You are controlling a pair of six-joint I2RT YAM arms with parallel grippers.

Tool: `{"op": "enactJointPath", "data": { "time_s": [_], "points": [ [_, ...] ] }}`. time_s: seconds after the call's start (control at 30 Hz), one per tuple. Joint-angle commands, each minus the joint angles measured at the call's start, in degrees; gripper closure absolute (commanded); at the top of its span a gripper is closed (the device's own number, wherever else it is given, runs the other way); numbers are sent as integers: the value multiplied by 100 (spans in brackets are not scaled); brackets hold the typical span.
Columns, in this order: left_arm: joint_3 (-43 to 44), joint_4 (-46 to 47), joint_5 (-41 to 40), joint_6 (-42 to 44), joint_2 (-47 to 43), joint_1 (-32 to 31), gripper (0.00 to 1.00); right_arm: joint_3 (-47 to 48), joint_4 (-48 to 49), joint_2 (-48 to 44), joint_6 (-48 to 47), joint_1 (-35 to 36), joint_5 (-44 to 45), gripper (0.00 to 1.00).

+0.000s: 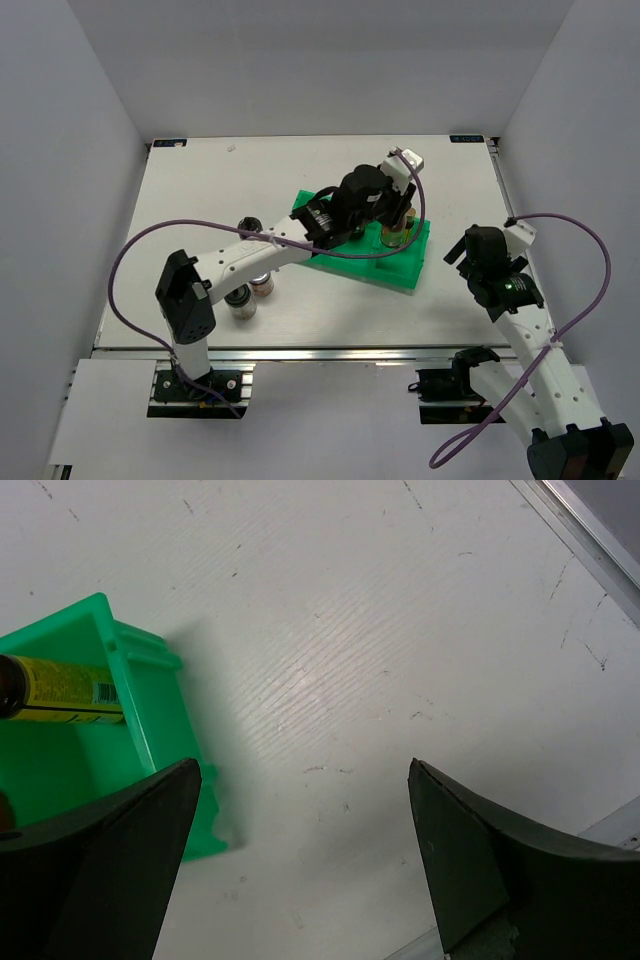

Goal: Organize the condiment bottles

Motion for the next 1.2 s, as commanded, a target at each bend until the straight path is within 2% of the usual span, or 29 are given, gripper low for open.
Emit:
{"op": "enactJointPath", "data": {
  "time_s": [0.0, 0.47, 0.87, 1.07, 1.17],
  "points": [
    [234, 709, 117, -114, 41, -40, 100, -32, 229, -92, -50, -20, 25, 11],
    [296, 1087, 3, -282, 762, -40, 100, -199, 431, -74, -305, -29, -229, 11],
    [-187, 1465, 47, -589, 921, -40, 100, -251, 519, -66, -384, -20, -317, 11],
    [-205, 1474, 213, -704, 1079, -40, 96, -251, 528, -83, -402, -20, -309, 11],
    [-205, 1439, 188, -713, 1088, -40, 84, -260, 536, -83, -419, -29, -335, 11]
  ]
}}
